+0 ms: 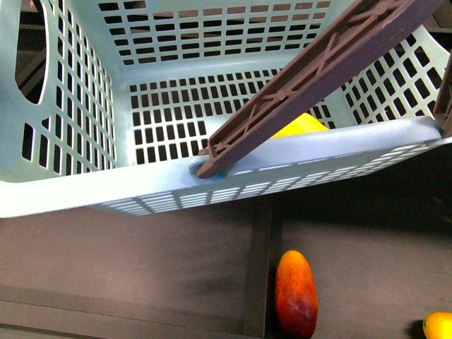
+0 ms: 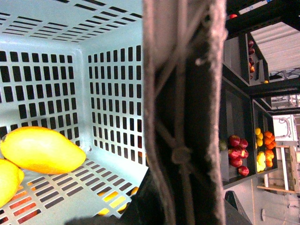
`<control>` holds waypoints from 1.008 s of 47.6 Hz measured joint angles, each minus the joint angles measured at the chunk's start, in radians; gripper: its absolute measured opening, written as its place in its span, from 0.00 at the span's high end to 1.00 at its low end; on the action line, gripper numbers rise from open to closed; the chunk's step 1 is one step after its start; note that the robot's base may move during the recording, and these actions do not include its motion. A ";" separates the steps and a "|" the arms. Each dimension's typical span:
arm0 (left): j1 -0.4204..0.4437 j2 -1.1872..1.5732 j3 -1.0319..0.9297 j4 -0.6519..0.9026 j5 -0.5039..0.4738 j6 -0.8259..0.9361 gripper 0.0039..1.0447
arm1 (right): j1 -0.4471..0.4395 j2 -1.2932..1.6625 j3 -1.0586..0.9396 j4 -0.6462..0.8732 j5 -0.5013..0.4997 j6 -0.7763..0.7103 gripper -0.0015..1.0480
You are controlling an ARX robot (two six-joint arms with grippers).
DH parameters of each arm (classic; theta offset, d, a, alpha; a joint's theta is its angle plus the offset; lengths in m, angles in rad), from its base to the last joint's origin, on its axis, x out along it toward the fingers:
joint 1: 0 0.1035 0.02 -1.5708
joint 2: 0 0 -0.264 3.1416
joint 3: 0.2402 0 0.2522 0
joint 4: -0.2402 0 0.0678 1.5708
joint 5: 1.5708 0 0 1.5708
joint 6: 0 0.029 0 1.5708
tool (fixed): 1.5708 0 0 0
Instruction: Pick lemon and mango into basket
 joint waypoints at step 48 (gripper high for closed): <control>-0.001 0.000 0.000 0.000 0.006 -0.002 0.96 | -0.006 -0.484 -0.143 -0.315 -0.005 -0.001 0.98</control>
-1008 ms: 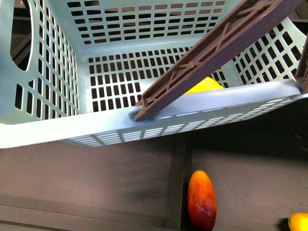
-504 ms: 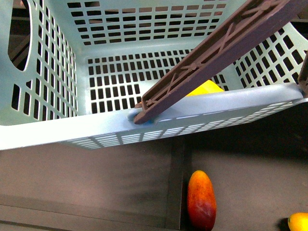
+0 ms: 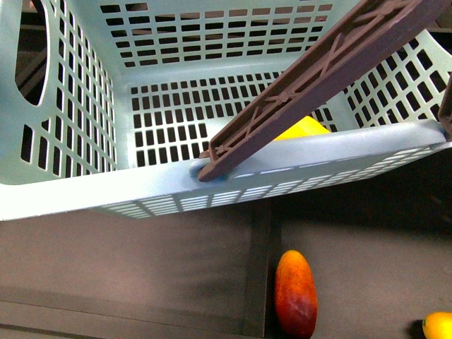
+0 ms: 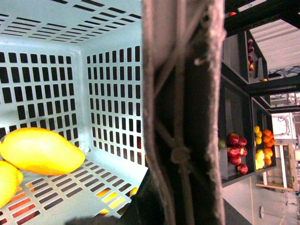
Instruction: Pick lemon and mango into basket
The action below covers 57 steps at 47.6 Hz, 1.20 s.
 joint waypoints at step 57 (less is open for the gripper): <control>0.000 0.000 0.000 0.000 -0.003 0.001 0.96 | 0.000 -0.285 0.000 -0.291 0.000 -0.001 0.19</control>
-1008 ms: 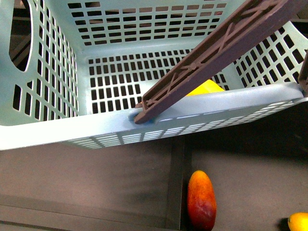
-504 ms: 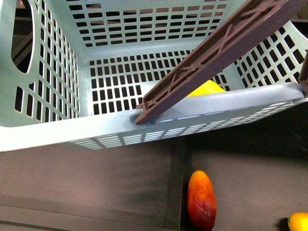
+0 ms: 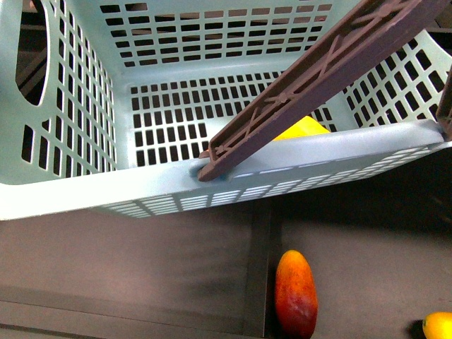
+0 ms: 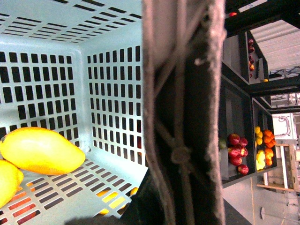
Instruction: Pick lemon and mango into basket
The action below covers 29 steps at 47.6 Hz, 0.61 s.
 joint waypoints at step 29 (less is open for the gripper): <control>0.209 0.023 -0.135 0.266 -0.510 -0.222 0.96 | 0.000 -0.001 0.000 0.000 -0.002 0.000 0.08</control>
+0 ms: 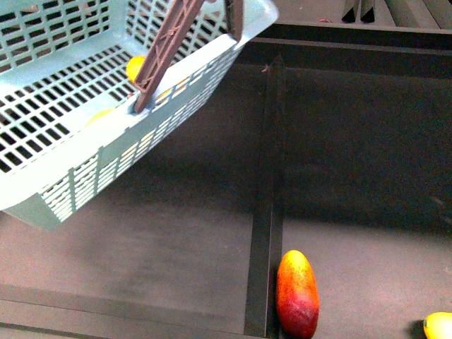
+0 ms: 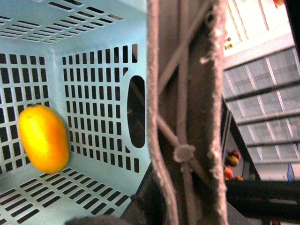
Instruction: Pick lemon and mango into basket
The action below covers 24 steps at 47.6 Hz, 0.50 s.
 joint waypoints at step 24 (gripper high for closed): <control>0.190 0.455 0.378 -0.028 0.010 -0.305 0.96 | 0.000 0.000 0.000 0.000 0.001 0.000 0.08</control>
